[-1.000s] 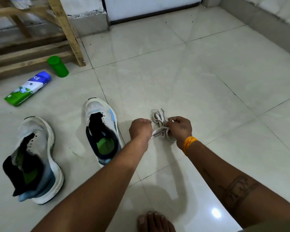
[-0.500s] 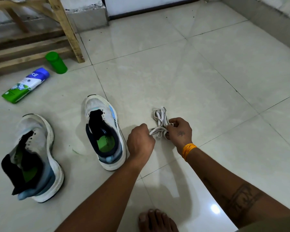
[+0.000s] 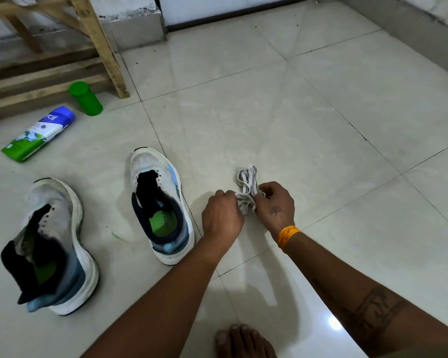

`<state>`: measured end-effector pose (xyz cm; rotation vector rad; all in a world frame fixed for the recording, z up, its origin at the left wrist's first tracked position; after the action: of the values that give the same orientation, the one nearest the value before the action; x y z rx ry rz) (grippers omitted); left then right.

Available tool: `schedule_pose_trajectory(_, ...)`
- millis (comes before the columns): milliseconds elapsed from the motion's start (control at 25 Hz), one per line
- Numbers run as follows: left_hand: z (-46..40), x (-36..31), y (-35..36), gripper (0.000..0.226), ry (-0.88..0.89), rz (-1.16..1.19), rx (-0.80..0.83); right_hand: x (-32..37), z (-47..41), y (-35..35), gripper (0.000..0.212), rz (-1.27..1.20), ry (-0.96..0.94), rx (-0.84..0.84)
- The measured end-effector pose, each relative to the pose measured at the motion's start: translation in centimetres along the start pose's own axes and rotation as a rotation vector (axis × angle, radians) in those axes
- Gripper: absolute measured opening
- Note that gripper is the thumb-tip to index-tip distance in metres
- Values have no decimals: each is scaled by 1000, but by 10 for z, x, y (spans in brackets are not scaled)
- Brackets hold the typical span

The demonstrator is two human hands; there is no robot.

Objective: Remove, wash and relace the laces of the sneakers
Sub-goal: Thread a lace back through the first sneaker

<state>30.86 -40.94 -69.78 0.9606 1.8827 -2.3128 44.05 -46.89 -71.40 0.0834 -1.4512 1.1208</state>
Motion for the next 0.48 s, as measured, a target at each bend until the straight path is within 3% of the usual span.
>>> schedule_pose_trajectory(80, -8, 0, -14, 11, 15, 104, -19, 19, 5, -4, 37, 119, -265, -69)
schedule_pose_trajectory(160, -20, 0, -35, 13, 56, 230, -43, 48, 10, -2, 39, 59, -438, 15)
schedule_pose_trajectory(280, -42, 3, -78, 18, 98, 335, -88, 88, 9, 8, 24, -173, -333, 267)
schedule_pose_trajectory(400, -56, 9, -122, 12, 143, 283, -130, 114, 4, 10, 9, -398, -183, 377)
schedule_pose_trajectory(480, -65, 23, -145, 10, 93, 188, -203, 122, 0, 9, 8, -408, -179, 385)
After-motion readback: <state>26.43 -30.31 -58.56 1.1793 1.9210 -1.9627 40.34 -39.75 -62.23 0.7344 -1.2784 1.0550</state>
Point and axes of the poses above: each hand's wrist, its own z-axis away from the middle knuckle, its own y-axis out of the palm, x = y × z, the point moved 3 cm from there along -z, towards the middle knuckle
